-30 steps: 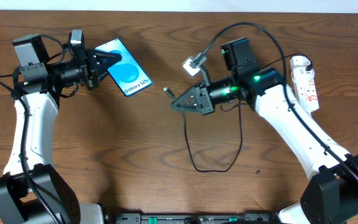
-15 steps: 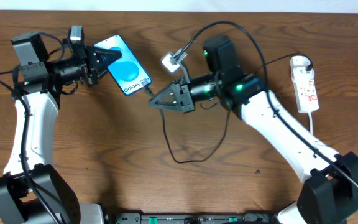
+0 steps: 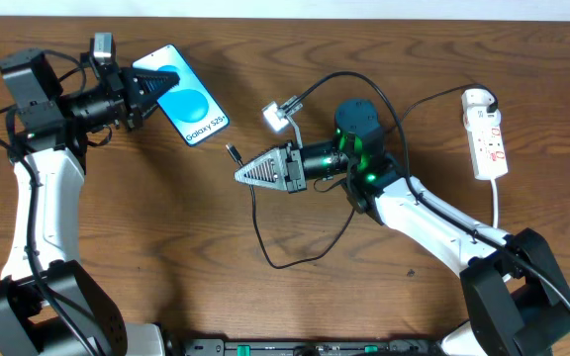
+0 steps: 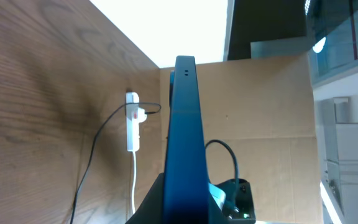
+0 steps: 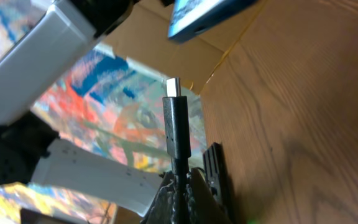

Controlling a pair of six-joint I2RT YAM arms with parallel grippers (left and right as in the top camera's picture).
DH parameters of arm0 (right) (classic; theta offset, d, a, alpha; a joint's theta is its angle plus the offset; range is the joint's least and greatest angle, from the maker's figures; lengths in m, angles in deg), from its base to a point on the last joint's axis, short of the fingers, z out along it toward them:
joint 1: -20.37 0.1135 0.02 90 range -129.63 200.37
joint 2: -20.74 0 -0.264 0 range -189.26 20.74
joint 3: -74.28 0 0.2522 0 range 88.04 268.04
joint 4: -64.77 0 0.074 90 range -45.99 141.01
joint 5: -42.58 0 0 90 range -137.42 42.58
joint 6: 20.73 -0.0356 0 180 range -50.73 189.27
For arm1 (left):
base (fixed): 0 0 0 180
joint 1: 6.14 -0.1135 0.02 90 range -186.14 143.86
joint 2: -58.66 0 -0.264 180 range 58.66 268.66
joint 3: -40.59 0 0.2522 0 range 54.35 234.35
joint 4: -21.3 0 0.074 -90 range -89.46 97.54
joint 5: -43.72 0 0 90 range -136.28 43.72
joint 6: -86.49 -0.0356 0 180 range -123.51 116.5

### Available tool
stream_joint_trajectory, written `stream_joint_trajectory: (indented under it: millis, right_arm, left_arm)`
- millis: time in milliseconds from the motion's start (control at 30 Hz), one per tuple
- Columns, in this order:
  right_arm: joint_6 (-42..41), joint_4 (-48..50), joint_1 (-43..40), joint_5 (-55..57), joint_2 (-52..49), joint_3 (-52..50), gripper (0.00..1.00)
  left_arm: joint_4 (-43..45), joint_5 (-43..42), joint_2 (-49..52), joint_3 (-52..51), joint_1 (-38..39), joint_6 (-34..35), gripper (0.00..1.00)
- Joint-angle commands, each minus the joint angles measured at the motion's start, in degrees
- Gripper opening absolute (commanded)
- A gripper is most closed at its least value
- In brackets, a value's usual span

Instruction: Plug charger to phone and switch on socket

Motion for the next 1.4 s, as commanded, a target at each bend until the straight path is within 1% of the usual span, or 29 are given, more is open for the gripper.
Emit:
stream_joint_trajectory:
  millis: [0,400,667,967,1367]
  right_arm:
    - [-3.8,0.5,-0.1,2.1,-0.5,-0.4,0.01]
    - [-5.0,0.6,0.9,6.0,-0.5,-0.4,0.01]
    - [-5.0,2.3,1.1,6.0,-0.5,-0.4,0.01]
    - [-4.8,0.7,1.9,4.8,-0.5,-0.4,0.01]
    - [-4.6,2.6,1.8,4.6,-0.5,-0.4,0.01]
  left_arm:
    - [0.5,-4.3,-0.9,1.1,0.3,0.4,0.07]
    - [0.5,-3.8,-0.9,1.1,2.4,0.4,0.07]
    - [0.5,-1.7,-0.9,1.1,2.5,0.5,0.07]
    - [0.5,1.5,-0.9,1.1,2.5,0.5,0.07]
    - [0.4,0.9,-0.9,1.1,2.5,0.5,0.07]
